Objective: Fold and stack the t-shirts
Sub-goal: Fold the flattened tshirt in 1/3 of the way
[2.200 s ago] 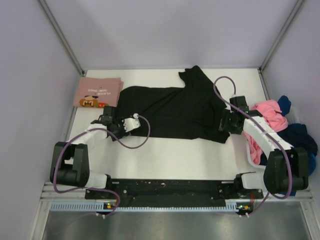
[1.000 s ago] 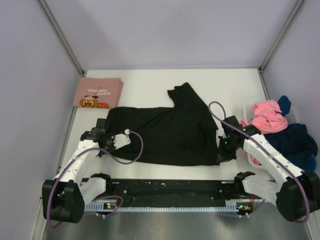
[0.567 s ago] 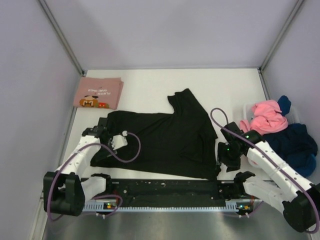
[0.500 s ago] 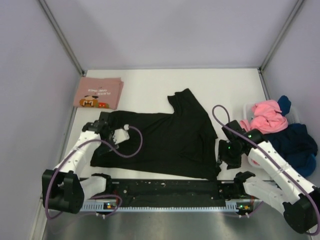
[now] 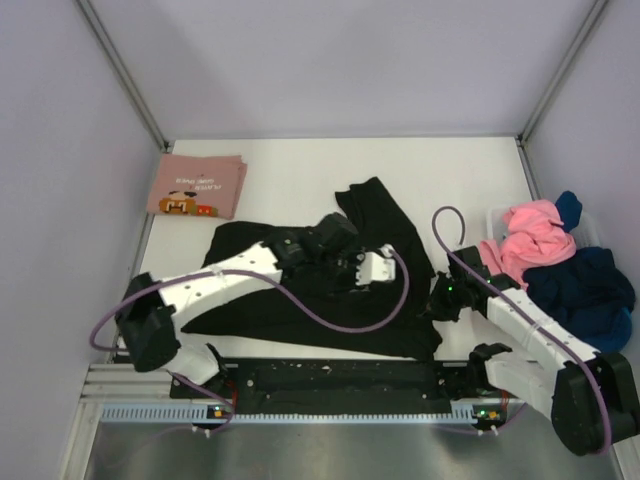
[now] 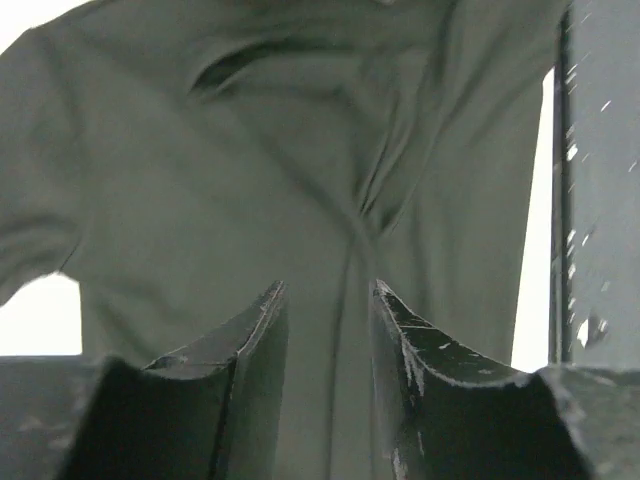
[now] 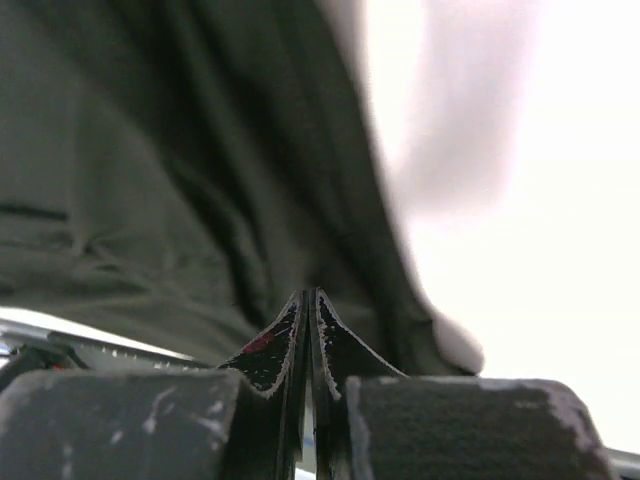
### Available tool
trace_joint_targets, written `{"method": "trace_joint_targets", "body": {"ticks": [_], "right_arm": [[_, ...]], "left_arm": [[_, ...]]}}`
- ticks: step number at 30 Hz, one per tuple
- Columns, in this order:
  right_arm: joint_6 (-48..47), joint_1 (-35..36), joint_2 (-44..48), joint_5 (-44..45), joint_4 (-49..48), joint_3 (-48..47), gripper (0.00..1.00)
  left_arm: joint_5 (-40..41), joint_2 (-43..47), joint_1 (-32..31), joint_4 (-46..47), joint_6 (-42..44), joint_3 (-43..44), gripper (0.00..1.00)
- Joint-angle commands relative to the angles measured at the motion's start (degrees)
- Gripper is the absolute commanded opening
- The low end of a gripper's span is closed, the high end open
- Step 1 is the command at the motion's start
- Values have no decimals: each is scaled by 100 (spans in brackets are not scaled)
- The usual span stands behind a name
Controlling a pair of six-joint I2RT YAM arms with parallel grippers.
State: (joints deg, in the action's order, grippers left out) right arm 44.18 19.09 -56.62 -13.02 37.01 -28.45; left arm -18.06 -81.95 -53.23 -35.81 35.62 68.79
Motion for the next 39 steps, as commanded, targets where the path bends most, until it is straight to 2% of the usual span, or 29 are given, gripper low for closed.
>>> {"method": "trace_joint_targets", "body": {"ticks": [1, 7, 12, 15, 19, 22, 25, 29, 30, 34, 39], "right_arm": [[29, -520, 204, -210, -792, 497, 0], [-85, -670, 134, -175, -810, 814, 0], [-94, -705, 248, -166, -810, 902, 0], [-112, -714, 257, -192, -766, 911, 0], [-164, -714, 336, -166, -652, 850, 0], [-200, -723, 406, -149, -582, 841, 0], [-217, -723, 433, -140, -520, 832, 0], [-226, -723, 415, -149, -511, 832, 0], [-235, -723, 406, -140, -520, 832, 0], [-261, -714, 310, -140, -520, 814, 0], [-261, -723, 230, -105, -502, 814, 0]], "left_arm": [[-594, -873, -696, 1453, -494, 160, 44], [-408, -2315, -1180, 1016, -187, 1346, 50], [-374, -2790, -1295, 936, 129, 1408, 56], [91, -3141, -1418, 866, 218, 1636, 56], [206, -3476, -1523, 558, 218, 1997, 55], [303, -3591, -1576, 435, 235, 2094, 49], [435, -3609, -1594, 426, 262, 2085, 32], [558, -3503, -1594, 286, 209, 2173, 3], [585, -3459, -1594, 277, 174, 2165, 0], [865, -3249, -1541, 268, -36, 2138, 0], [1051, -2915, -1094, 461, -432, 1937, 0]]}}
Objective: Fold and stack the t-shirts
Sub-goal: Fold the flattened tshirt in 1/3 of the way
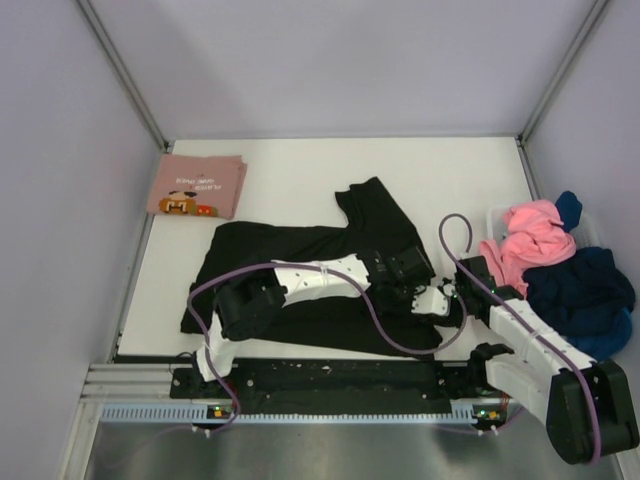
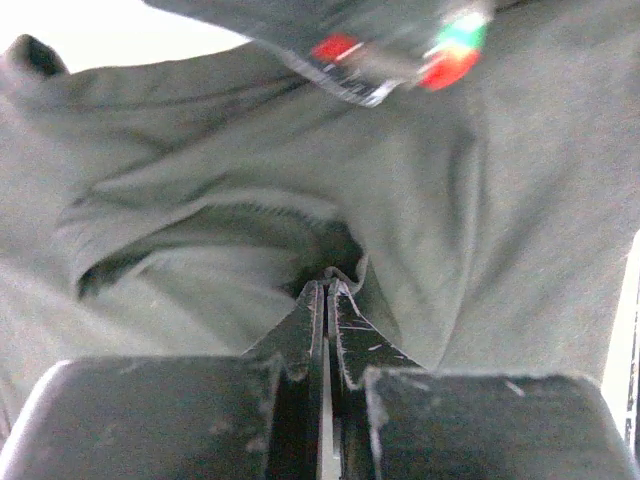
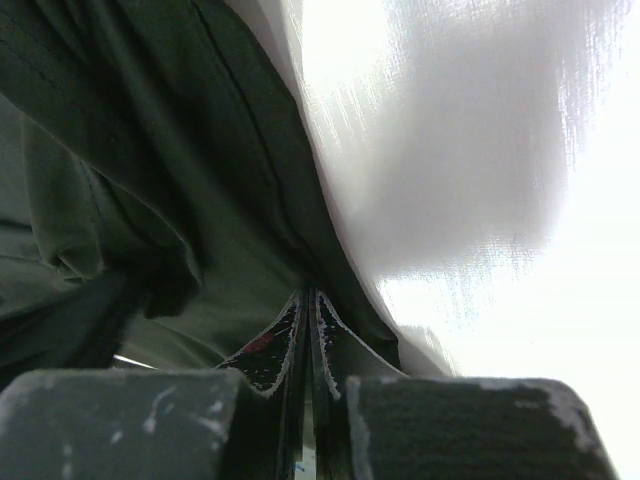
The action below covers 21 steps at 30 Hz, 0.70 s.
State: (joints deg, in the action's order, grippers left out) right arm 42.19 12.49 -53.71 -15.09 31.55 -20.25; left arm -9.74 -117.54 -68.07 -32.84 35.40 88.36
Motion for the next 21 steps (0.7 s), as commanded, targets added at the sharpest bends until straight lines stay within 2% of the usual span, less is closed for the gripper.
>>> {"method": "trace_joint_targets", "body": {"ticks": [1, 9, 21], "right_arm": [[-62, -54, -60, 112, 35, -14, 0], [-62, -63, -157, 138, 53, -40, 0], [-71, -63, -218, 173, 62, -40, 0]], "left_arm": [[192, 714, 522, 251, -489, -81, 0], [69, 855, 1234, 366, -868, -442, 0], [517, 530, 1780, 217, -1483, -477, 0]]}}
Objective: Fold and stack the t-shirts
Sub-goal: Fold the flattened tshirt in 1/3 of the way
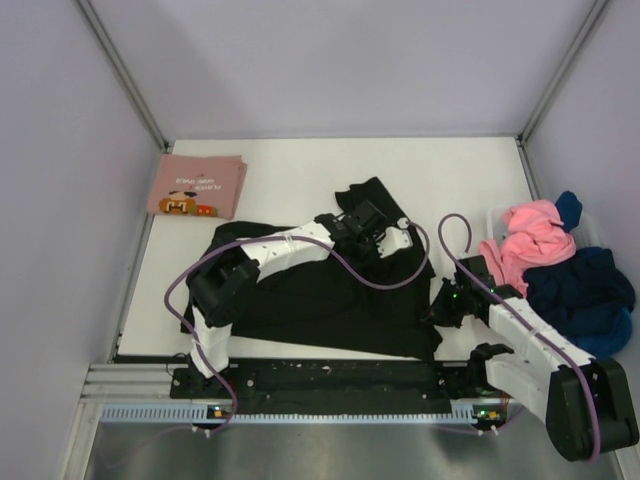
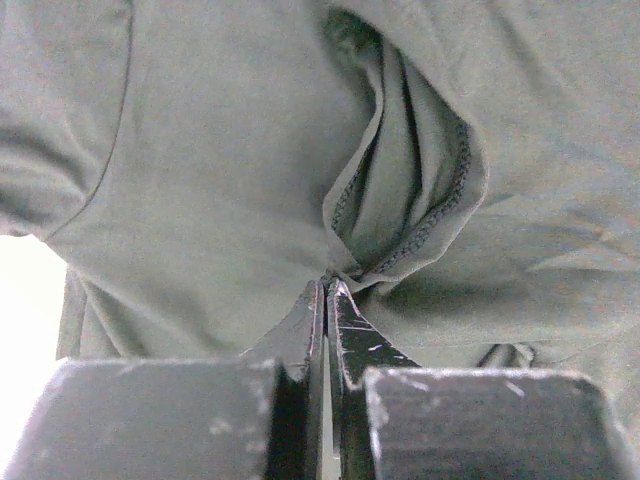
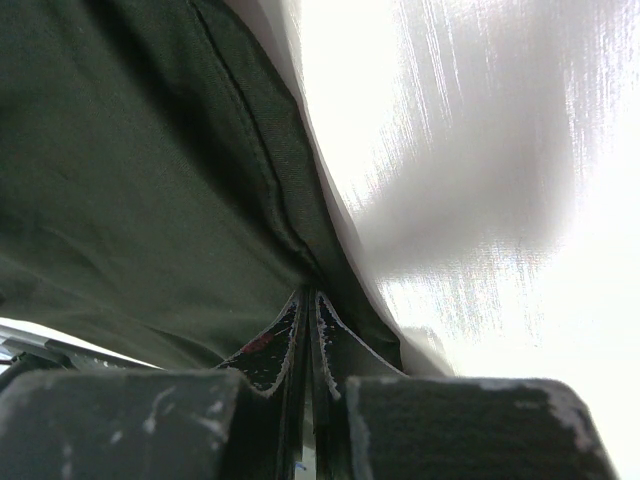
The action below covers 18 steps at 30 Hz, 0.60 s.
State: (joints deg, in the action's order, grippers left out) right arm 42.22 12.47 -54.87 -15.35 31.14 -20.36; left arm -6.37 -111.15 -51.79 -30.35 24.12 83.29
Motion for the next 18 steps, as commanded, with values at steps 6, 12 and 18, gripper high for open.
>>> {"method": "trace_joint_targets", "body": {"ticks": [6, 12, 18], "right_arm": [[-82, -52, -94, 200, 121, -38, 0], [-100, -52, -94, 208, 130, -47, 0], [-126, -52, -85, 200, 130, -65, 0]], "left_arm": [[514, -161, 274, -6, -583, -14, 7], [338, 84, 503, 38, -602, -67, 29], [865, 410, 565, 257, -382, -164, 31]]}}
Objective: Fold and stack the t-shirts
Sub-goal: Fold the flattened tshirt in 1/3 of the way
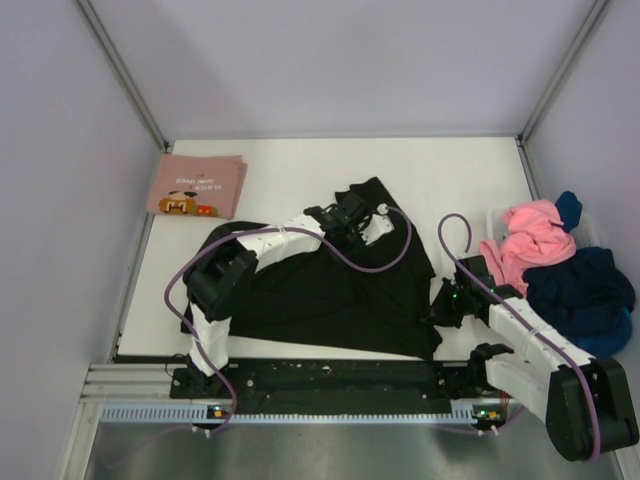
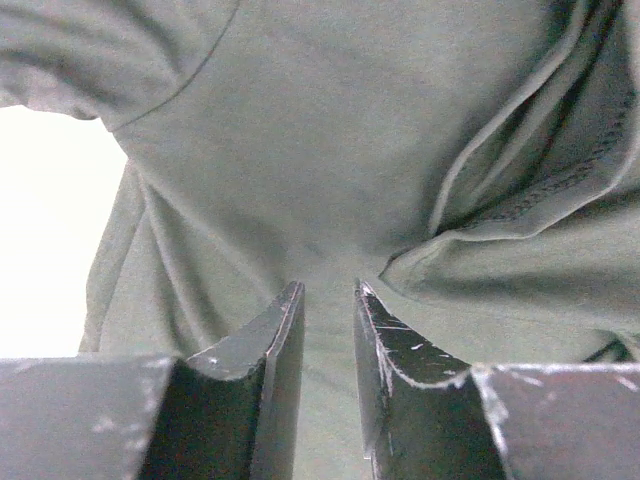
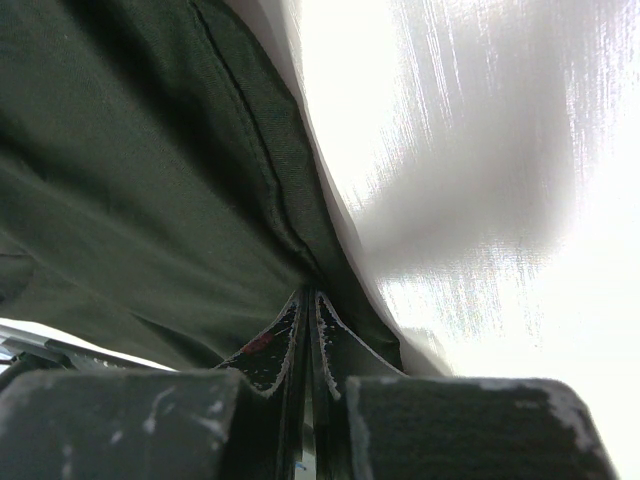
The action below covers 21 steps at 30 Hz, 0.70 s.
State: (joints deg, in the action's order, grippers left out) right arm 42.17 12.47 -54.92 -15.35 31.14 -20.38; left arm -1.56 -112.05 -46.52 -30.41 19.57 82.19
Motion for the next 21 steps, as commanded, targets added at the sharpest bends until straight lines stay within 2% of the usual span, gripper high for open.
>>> {"method": "trace_joint_targets", "body": {"ticks": [1, 4, 7, 10, 16, 18, 21], "right_arm": [[-122, -60, -98, 200, 130, -62, 0], [-139, -52, -89, 191, 130, -62, 0], [-139, -60, -63, 199, 121, -62, 0], [-130, -52, -54, 208, 121, -63, 0], [-122, -52, -63, 208, 121, -71, 0], [-122, -52, -46, 208, 121, -71, 0], [-122, -52, -28, 208, 130, -54, 0]], "left_arm": [[454, 552, 38, 316, 108, -37, 32], [526, 658, 12, 352, 257, 103, 34], [184, 632, -207, 98, 511, 244, 32], [-729, 632, -628, -79, 1099, 113, 17], [-1759, 387, -1087, -87, 1910, 77, 15], [-1874, 88, -1087, -218, 1980, 349, 15], [-1559, -395, -1078, -386, 2059, 832, 14]]}}
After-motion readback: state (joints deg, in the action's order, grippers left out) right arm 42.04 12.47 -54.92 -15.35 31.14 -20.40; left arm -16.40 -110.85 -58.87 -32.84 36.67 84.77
